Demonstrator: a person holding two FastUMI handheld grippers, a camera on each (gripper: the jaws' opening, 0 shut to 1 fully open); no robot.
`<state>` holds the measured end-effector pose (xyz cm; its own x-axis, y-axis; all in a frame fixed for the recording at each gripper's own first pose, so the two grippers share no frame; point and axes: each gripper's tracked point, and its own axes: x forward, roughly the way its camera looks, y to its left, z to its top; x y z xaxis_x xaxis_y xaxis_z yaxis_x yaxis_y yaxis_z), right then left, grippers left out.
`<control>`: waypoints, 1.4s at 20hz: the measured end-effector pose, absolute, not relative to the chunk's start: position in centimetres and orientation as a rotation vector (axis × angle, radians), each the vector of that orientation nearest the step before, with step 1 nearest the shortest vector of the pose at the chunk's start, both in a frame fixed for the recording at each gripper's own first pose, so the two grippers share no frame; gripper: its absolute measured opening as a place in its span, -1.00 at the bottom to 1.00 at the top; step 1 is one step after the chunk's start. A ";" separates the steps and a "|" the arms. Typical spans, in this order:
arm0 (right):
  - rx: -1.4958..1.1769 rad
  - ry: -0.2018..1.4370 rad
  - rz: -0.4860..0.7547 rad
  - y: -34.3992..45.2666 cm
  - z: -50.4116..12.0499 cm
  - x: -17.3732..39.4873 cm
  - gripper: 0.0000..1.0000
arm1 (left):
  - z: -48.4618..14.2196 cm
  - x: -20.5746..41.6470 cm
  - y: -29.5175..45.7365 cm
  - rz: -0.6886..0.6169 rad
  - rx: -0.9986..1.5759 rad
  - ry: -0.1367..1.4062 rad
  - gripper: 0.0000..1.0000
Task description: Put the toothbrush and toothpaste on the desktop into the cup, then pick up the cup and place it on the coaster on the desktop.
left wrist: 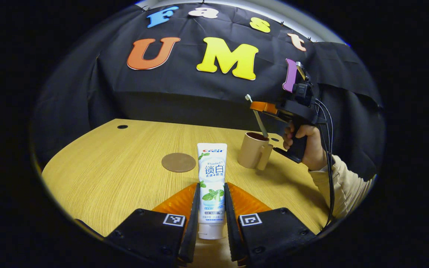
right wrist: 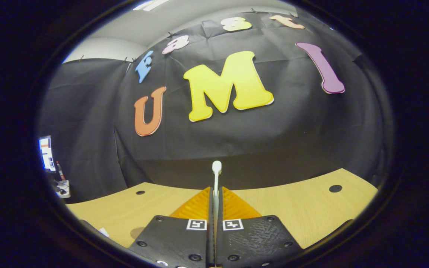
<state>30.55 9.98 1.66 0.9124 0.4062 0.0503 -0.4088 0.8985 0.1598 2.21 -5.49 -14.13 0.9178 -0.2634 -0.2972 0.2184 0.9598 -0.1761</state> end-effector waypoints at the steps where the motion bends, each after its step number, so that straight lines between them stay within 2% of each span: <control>1: 0.170 -0.008 0.417 9.9 1.3 30.7 -0.99 | -14.1 2.2 -5.7 -0.252 -0.143 0.323 -0.22; 2: 0.169 0.006 0.408 9.7 1.1 31.0 -0.99 | -14.1 2.3 -5.9 -0.253 -0.146 0.328 -0.13; 3: 0.171 0.014 0.413 9.6 0.7 30.9 -0.99 | -13.9 2.2 -6.0 -0.254 -0.150 0.327 -0.23; 4: 0.168 0.023 0.409 9.5 0.6 30.8 -0.98 | -13.8 2.2 -6.1 -0.254 -0.148 0.325 -0.13; 5: 0.164 0.029 0.399 9.2 0.4 30.7 -0.98 | -13.8 2.1 -6.1 -0.253 -0.145 0.323 -0.22; 11: 0.147 0.018 0.383 8.4 0.9 29.5 -0.89 | -13.0 1.8 -5.7 -0.233 -0.126 0.312 -0.22; 13: 0.142 0.018 0.386 8.4 0.8 28.8 -0.94 | -12.8 2.0 -5.6 -0.225 -0.128 0.309 -0.22; 14: 0.137 0.021 0.388 8.4 0.9 28.5 -0.89 | -12.4 2.2 -5.5 -0.216 -0.125 0.306 -0.22; 16: 0.117 0.023 0.401 8.3 0.7 27.6 -0.63 | -11.2 3.0 -5.5 -0.204 -0.124 0.275 -0.22; 17: 0.104 0.016 0.395 8.1 0.8 27.4 -0.16 | -10.5 3.5 -5.6 -0.205 -0.126 0.254 -0.22; 18: 0.097 0.006 0.396 7.8 0.9 26.8 0.00 | -9.6 4.2 -5.9 -0.209 -0.132 0.233 -0.22; 19: 0.086 0.006 0.403 7.8 0.8 26.3 0.35 | -8.7 5.1 -6.3 -0.215 -0.137 0.209 -0.23; 20: 0.071 0.005 0.389 7.3 0.7 25.8 0.49 | -7.7 6.1 -6.8 -0.218 -0.141 0.182 -0.23; 21: 0.055 0.005 0.373 6.5 0.4 25.4 0.82 | -6.9 6.9 -7.2 -0.224 -0.136 0.162 -0.23; 23: 0.019 -0.018 0.311 4.5 0.4 24.1 0.98 | -5.4 8.6 -8.5 -0.257 -0.131 0.131 -0.22; 25: -0.009 -0.064 0.250 2.1 0.4 22.4 0.98 | -4.1 10.5 -9.4 -0.264 -0.125 0.090 -0.23; 28: -0.020 -0.099 0.227 -0.5 -0.8 19.3 0.98 | -3.3 13.1 -11.7 -0.298 -0.131 0.078 -0.23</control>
<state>19.29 -0.48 -0.79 0.9696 0.2255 0.0953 -0.2235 0.9742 -0.0313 13.12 -11.74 -3.25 0.9530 -0.2976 -0.0575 0.2874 0.9474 -0.1406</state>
